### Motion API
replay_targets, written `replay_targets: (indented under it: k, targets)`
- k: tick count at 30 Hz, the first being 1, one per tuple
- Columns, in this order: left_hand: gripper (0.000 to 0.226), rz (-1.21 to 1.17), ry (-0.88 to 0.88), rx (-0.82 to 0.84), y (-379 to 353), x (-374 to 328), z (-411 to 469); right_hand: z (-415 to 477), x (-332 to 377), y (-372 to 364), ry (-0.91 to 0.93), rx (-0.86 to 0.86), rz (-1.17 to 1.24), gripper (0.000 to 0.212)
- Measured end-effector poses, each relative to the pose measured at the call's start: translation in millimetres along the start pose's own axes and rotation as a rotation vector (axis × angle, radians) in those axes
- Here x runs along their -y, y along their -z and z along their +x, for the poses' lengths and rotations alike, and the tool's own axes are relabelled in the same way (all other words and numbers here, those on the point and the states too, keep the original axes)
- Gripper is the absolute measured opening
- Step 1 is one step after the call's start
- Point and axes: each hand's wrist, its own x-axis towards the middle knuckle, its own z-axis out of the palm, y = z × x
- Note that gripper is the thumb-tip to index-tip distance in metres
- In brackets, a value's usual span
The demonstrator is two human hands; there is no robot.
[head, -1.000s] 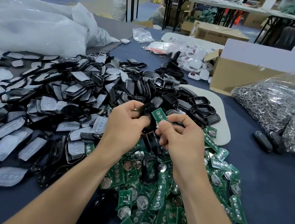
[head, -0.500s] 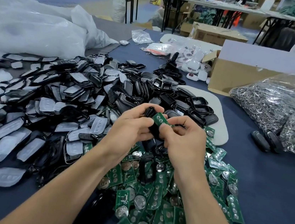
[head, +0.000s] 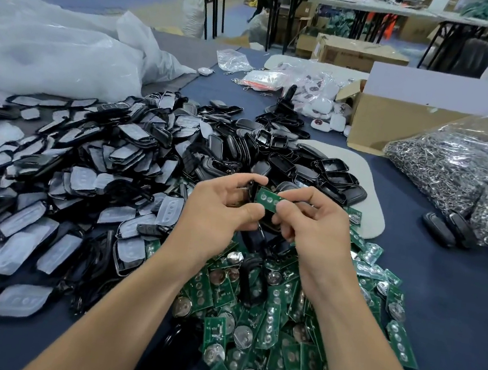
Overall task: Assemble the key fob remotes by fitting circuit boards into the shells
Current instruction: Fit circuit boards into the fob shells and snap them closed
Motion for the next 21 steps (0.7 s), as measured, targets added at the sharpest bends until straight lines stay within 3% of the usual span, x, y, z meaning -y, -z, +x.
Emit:
replay_targets:
  k: [9, 17, 21]
  targets:
    - [0.041, -0.052, 0.021, 0.049, 0.9, -3.0, 0.4, 1.6, -0.9, -2.0, 0.026, 0.012, -0.015, 0.022]
    - [0.037, -0.027, -0.015, -0.017, -3.7, -0.5, -3.3, -5.4, 0.4, -5.7, 0.118, -0.108, -0.347, 0.014]
    - [0.037, -0.046, -0.002, -0.096, -4.1, 1.2, -2.9, -8.0, 1.5, -9.7, 0.155, -0.096, -0.466, 0.025]
